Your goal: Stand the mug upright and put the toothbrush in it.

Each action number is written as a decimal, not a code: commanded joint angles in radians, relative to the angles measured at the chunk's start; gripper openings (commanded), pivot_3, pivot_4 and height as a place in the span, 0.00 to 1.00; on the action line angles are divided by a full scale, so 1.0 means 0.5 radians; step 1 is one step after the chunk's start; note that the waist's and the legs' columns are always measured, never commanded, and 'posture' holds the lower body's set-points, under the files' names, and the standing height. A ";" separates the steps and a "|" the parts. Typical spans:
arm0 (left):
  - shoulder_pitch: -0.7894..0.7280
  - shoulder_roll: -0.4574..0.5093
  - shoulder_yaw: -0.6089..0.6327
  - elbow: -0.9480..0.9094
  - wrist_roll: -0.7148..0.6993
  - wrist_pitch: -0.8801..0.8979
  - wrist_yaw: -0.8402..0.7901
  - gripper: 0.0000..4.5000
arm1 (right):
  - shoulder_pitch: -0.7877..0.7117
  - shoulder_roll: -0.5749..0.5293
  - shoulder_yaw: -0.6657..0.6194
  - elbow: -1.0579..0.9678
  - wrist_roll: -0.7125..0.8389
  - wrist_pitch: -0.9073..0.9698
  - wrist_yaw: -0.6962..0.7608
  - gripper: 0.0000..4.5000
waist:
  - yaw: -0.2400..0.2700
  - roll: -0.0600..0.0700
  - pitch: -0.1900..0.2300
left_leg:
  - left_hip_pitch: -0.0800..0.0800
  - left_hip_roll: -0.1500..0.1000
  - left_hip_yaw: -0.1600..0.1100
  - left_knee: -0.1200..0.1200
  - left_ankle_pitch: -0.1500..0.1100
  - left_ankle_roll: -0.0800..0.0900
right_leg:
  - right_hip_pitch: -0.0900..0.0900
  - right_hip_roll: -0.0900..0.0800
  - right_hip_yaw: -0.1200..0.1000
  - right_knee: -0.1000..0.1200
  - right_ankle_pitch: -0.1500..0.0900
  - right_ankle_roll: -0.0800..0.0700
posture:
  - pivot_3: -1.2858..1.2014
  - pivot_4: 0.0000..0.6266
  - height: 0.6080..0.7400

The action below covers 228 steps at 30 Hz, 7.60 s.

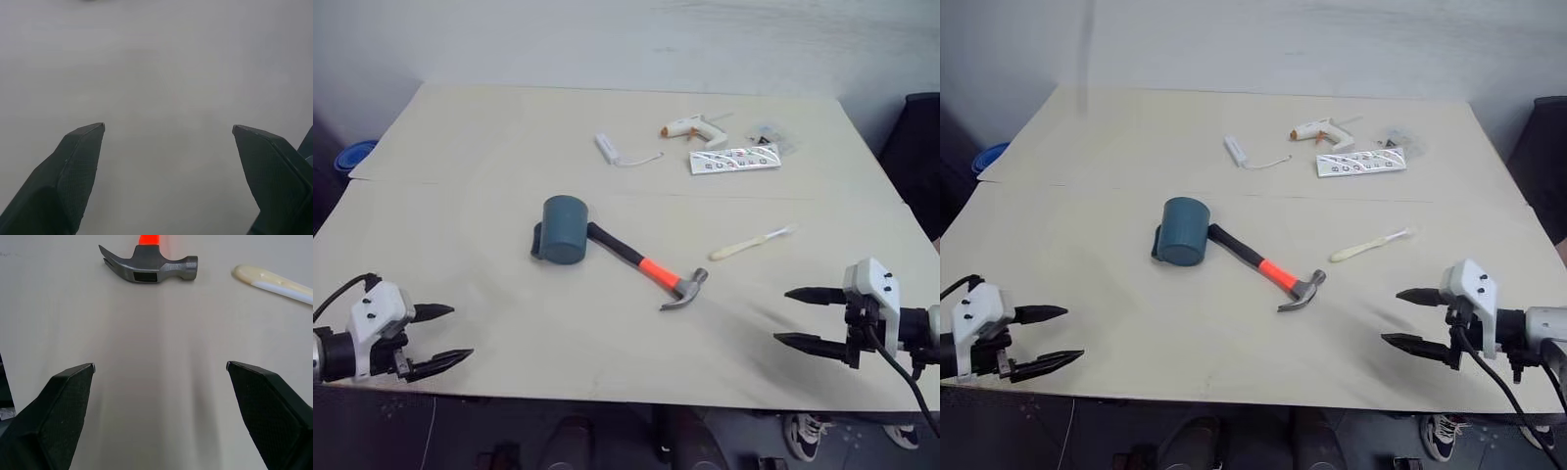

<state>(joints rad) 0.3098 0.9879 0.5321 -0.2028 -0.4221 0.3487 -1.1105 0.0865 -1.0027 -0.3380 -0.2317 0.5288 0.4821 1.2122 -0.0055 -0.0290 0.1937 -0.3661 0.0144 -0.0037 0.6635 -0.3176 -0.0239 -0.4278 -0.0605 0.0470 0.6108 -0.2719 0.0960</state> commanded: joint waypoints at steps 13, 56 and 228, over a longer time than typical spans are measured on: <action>-0.047 -0.036 -0.070 -0.158 -0.065 0.195 0.108 0.99 | -0.037 -0.024 0.052 -0.042 -0.016 0.018 -0.059 1.00 | -0.002 0.000 0.000 | 0.000 0.000 0.000 0.000 0.000 0.000 | 0.000 0.000 0.000 0.001 0.003 0.005 | 0.52 0.24 1.00; -1.043 0.076 -0.634 -0.692 -0.694 0.736 0.131 1.00 | -1.462 1.083 1.518 0.319 -0.600 0.824 -1.157 0.38 | -0.066 0.000 0.000 | 0.003 -0.001 -0.020 0.000 0.000 -0.002 | -0.006 0.006 -0.003 0.019 0.013 0.023 | 0.52 0.24 1.00; -1.336 -0.857 -0.839 -0.130 0.188 0.314 0.999 0.99 | -0.883 0.367 0.222 -0.662 0.482 1.126 -1.471 0.69 | 0.004 -0.004 0.001 | -0.015 -0.016 -0.005 0.002 0.011 -0.007 | -0.025 -0.001 0.017 0.019 0.023 0.039 | 0.52 0.24 1.00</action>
<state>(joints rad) -0.3430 0.5227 0.0614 -0.1938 -0.2626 0.4420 -0.5510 -0.3594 -0.8290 -0.1844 -0.5657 0.7782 1.0081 0.5432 -0.0034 -0.0312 0.1943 -0.3739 0.0061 -0.0059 0.6645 -0.3122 -0.0273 -0.4402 -0.0609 0.0548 0.6202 -0.2607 0.1153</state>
